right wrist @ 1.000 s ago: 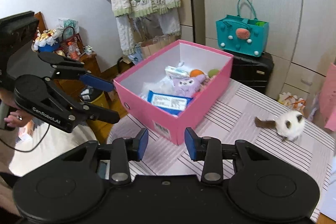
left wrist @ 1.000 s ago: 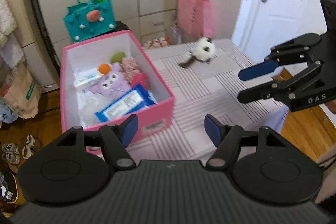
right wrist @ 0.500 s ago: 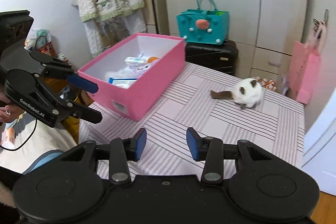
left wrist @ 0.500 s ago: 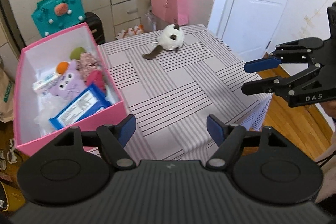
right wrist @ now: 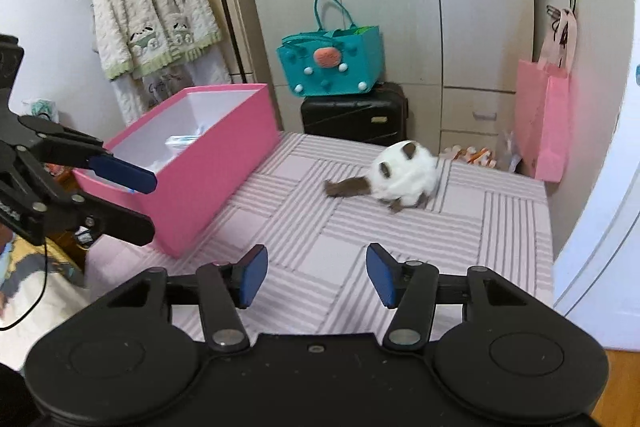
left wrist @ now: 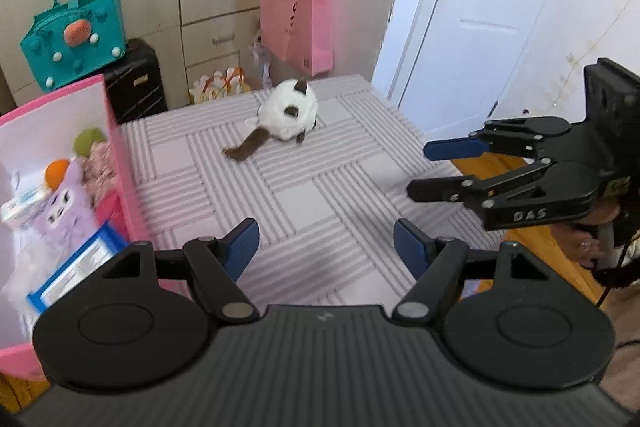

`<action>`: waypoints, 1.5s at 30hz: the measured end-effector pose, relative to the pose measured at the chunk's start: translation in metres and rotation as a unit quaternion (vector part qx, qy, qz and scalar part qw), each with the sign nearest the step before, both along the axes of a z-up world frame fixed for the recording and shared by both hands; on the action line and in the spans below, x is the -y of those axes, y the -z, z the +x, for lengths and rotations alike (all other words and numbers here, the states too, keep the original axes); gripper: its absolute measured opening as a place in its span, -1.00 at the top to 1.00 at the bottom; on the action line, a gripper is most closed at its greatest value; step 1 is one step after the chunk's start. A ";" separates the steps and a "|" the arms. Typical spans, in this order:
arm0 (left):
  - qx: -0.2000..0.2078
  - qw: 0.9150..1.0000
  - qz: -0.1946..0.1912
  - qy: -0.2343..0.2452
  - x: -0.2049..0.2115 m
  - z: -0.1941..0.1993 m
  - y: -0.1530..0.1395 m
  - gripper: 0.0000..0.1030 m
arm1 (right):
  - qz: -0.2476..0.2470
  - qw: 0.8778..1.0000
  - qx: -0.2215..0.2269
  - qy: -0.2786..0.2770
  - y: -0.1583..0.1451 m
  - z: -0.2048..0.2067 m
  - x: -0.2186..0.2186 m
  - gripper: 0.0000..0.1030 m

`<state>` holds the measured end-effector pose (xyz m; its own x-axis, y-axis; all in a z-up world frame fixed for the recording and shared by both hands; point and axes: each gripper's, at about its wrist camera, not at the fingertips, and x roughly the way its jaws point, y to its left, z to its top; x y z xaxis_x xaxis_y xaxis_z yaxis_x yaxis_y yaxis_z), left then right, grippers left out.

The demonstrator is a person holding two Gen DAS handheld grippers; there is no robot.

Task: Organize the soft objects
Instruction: 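Move both tools toward the white-and-brown plush on the table, then close the left tool on the plush while the right tool grips its other side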

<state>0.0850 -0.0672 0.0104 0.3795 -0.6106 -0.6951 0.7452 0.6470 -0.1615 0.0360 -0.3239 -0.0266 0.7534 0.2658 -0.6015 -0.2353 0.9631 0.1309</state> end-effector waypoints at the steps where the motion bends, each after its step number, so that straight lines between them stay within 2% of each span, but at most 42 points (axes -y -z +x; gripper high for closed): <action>1: 0.006 1.000 -0.005 -0.002 0.005 0.004 0.003 -0.43 | -0.002 1.000 0.003 0.000 0.003 0.005 0.003 -0.25; 2: 0.012 1.000 -0.009 -0.006 0.010 0.008 0.006 -0.45 | -0.002 1.000 0.007 0.001 0.008 0.012 0.007 -0.39; 4: 0.029 0.999 -0.020 -0.013 0.019 0.014 0.013 -0.49 | 0.001 1.000 0.018 -0.006 0.015 0.022 0.013 -0.49; 8: 0.053 0.997 -0.039 -0.039 0.040 0.033 0.031 -0.54 | -0.013 0.999 0.048 0.003 0.035 0.047 0.025 -0.49; 14: 0.071 0.991 -0.076 -0.088 0.063 0.064 0.055 -0.69 | -0.010 0.998 0.055 0.015 0.062 0.088 0.054 -0.49; 22: 0.103 0.985 -0.079 -0.114 0.092 0.094 0.079 -0.71 | -0.021 0.999 0.044 -0.023 0.074 0.130 0.062 -0.55; 27: 0.076 0.987 -0.092 -0.111 0.105 0.117 0.091 -0.71 | -0.048 0.997 0.047 -0.044 0.081 0.154 0.055 -0.55; 29: 0.051 0.990 -0.083 -0.106 0.110 0.128 0.099 -0.71 | -0.053 0.996 0.052 -0.049 0.084 0.160 0.053 -0.55; 32: 0.023 0.988 -0.099 -0.116 0.107 0.140 0.107 -0.71 | -0.078 0.992 0.063 -0.073 0.087 0.164 0.044 -0.55; 35: 0.022 0.987 -0.111 -0.114 0.107 0.144 0.109 -0.71 | -0.099 0.989 0.063 -0.086 0.090 0.170 0.038 -0.56; 37: 0.014 0.985 -0.112 -0.130 0.110 0.147 0.112 -0.71 | -0.112 0.989 0.059 -0.079 0.094 0.176 0.035 -0.59; 40: 0.000 0.985 -0.105 -0.135 0.114 0.149 0.120 -0.71 | -0.093 0.992 0.040 -0.075 0.096 0.184 0.038 -0.59; 45: 0.002 0.984 -0.116 -0.137 0.117 0.154 0.125 -0.64 | -0.059 0.996 0.037 -0.064 0.103 0.189 0.041 -0.55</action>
